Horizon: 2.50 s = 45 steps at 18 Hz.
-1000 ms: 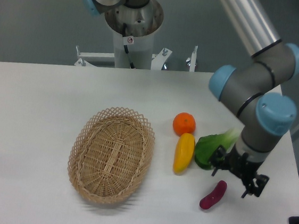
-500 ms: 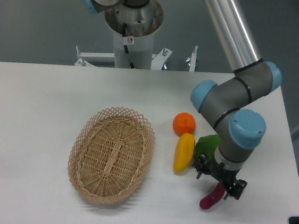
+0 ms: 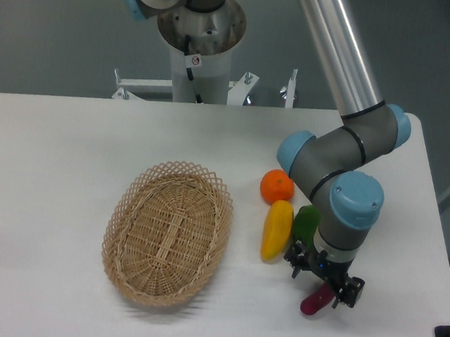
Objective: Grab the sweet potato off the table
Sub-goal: 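Lower the open gripper over the purple sweet potato, then close the gripper around the purple sweet potato, then lift the held sweet potato up off the table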
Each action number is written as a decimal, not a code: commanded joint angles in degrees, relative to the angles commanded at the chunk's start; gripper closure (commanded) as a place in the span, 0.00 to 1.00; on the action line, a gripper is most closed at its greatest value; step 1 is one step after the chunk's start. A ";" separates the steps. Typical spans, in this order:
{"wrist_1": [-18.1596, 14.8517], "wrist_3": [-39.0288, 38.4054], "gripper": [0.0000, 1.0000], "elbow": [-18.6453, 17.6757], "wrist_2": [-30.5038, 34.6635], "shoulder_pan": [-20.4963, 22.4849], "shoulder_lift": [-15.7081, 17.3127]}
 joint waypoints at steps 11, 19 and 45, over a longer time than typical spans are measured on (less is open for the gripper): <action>3.87 -1.31 0.21 -0.88 2.19 -0.88 -0.61; 3.96 -0.62 0.60 -0.70 2.29 -0.79 -0.53; -20.83 7.82 0.60 6.68 -1.93 7.03 15.90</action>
